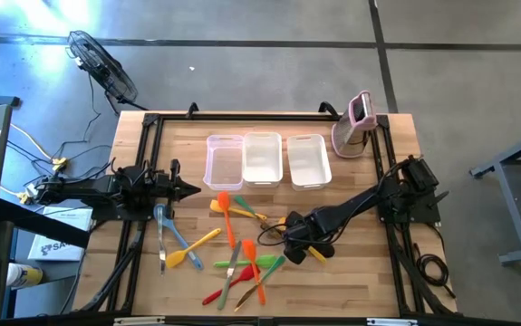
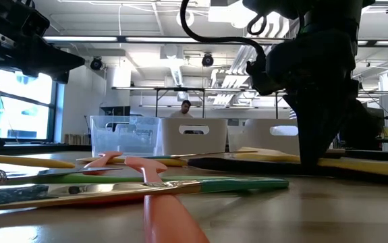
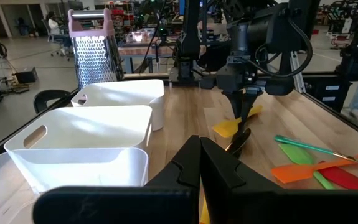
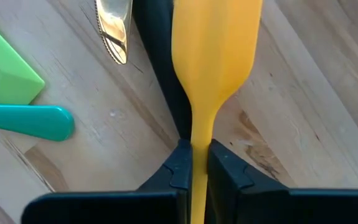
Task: Pick & Place Kitchen Items
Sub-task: Put the bottom right yellow spatula into the right white bin
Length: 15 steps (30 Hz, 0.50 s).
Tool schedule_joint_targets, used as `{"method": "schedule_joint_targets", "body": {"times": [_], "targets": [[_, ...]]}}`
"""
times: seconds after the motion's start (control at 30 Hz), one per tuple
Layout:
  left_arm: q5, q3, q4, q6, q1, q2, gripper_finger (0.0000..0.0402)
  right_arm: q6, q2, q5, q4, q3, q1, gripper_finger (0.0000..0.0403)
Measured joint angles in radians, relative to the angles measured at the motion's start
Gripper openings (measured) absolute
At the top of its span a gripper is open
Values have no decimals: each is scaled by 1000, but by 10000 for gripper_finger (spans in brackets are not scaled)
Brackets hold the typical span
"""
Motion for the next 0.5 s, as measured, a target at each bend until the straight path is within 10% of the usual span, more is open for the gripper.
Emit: {"method": "schedule_joint_targets", "body": {"times": [0.5], "targets": [[0,0,0,0,0,0,1,-1,-1,-21,13,-1,2,5]]}}
